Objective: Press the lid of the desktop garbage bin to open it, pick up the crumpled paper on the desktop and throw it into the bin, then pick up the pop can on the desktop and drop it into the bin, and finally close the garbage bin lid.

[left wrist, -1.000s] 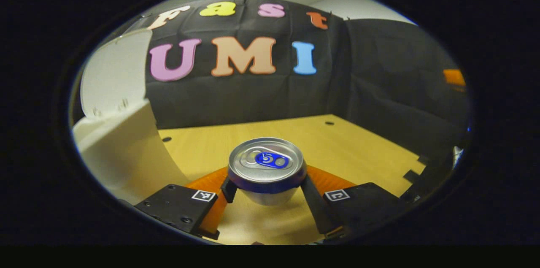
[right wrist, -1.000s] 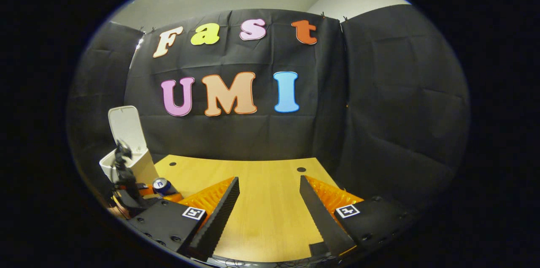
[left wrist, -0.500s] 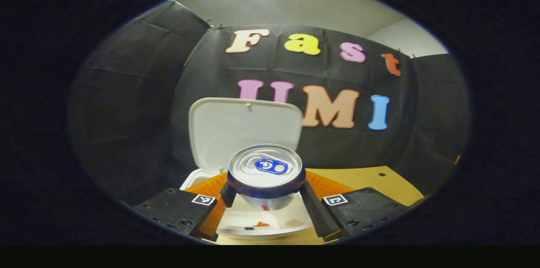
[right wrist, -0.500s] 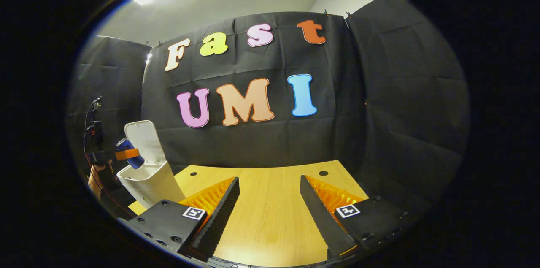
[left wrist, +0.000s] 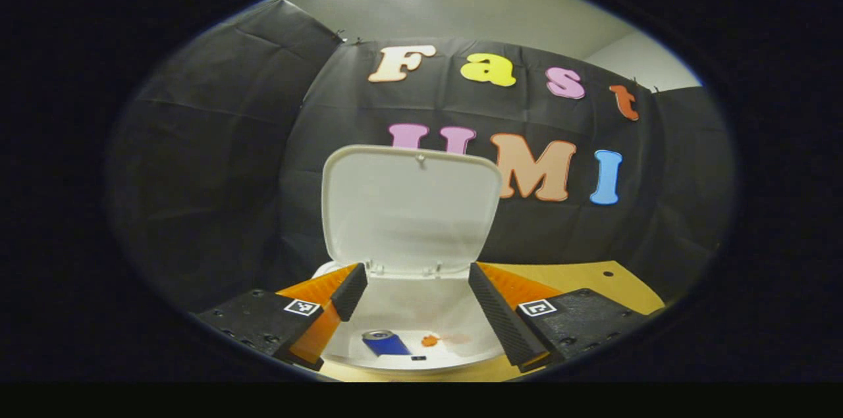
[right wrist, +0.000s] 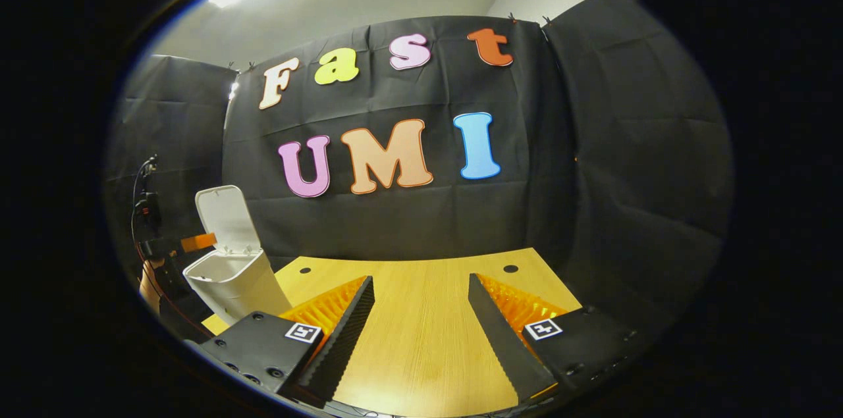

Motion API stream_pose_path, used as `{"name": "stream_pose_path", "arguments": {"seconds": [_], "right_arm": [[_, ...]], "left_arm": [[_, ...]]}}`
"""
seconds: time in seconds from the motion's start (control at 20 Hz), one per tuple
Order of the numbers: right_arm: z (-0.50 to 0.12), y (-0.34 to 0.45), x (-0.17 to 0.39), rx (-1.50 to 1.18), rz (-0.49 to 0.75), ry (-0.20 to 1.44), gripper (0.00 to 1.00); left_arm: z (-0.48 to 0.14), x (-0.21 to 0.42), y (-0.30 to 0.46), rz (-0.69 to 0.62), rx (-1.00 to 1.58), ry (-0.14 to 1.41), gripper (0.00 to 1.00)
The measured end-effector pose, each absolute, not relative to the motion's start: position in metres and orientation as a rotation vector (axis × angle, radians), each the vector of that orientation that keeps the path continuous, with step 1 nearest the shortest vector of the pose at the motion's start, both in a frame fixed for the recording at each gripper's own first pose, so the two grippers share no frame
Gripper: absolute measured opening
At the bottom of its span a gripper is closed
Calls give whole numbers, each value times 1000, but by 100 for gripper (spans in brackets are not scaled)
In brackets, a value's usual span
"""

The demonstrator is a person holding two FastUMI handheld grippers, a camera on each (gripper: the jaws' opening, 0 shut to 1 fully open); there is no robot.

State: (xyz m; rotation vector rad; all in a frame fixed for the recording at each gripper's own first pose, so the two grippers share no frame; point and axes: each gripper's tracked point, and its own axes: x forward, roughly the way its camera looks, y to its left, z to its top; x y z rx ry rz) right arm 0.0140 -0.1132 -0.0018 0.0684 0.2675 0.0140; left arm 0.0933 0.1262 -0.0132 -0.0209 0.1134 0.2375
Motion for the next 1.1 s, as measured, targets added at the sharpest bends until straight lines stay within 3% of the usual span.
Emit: {"name": "stream_pose_path", "arguments": {"seconds": [0.25,0.45,0.65,0.75,0.9,1.0,1.05,1.1], "right_arm": [[-9,-122,15,82,6,272,96],[-18,-133,13,117,-13,286,96],[-22,-148,7,142,-44,289,96],[-20,-159,3,141,-66,283,96],[-19,-176,-2,152,-101,278,96],[-20,-184,-5,158,-115,284,96],[-20,-186,-4,157,-116,285,96],[-21,-186,-3,154,-114,286,96]], "left_arm": [[71,127,153,276,11,-39,94],[120,171,171,249,8,-60,92],[98,214,176,222,32,101,89],[76,221,172,204,10,182,94],[48,213,166,200,-42,277,90],[53,206,162,181,9,246,94],[52,196,157,182,21,247,85],[49,186,153,176,25,228,88]]}}
